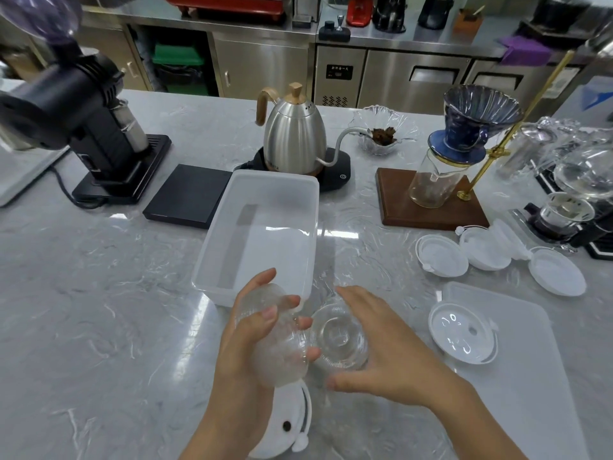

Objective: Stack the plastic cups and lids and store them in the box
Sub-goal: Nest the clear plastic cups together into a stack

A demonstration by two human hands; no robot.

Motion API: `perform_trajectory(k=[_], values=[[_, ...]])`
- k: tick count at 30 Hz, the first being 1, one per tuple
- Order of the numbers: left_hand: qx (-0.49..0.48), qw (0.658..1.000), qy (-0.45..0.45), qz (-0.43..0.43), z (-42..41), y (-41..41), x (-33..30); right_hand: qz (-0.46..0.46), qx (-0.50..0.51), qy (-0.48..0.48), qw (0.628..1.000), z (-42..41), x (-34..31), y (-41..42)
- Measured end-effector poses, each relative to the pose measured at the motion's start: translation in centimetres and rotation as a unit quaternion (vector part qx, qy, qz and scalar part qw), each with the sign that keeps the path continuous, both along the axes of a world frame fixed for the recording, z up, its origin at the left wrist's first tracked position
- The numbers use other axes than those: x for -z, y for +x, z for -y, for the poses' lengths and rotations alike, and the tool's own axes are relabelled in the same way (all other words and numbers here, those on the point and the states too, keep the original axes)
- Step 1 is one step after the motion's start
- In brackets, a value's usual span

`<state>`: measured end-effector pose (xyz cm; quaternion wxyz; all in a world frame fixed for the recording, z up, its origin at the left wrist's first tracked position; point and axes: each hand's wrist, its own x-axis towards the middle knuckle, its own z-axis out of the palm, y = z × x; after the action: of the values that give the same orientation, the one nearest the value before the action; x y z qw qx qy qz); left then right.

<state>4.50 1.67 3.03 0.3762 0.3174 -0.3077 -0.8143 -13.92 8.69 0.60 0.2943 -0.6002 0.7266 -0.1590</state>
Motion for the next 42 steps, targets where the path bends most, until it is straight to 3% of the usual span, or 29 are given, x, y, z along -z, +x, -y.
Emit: perform_trajectory(k=[9, 22, 27, 30, 35, 42], values=[[-0.009, 1.000, 0.003, 0.008, 0.1, 0.4, 0.1, -0.142, -0.070, 0.007, 0.987, 2.3, 3.3, 1.1], [-0.014, 1.000, 0.003, 0.019, 0.0, 0.4, -0.1, -0.130, -0.044, 0.010, 0.990, 2.6, 4.2, 1.0], [-0.017, 1.000, 0.008, 0.016, 0.1, 0.5, -0.1, 0.024, 0.032, -0.016, 0.999, 1.6, 3.8, -0.3], [-0.016, 1.000, 0.009, 0.017, 0.1, 0.4, -0.1, 0.141, 0.091, -0.053, 0.984, 0.4, 2.9, -1.6], [-0.001, 1.000, 0.010, 0.014, -0.2, -0.1, 0.0, 0.404, 0.115, -0.147, 0.896, -0.5, 2.8, -3.1], [0.013, 1.000, 0.014, 0.000, -0.6, -1.0, -0.2, 0.586, 0.124, -0.150, 0.787, -0.5, 2.2, -2.8]])
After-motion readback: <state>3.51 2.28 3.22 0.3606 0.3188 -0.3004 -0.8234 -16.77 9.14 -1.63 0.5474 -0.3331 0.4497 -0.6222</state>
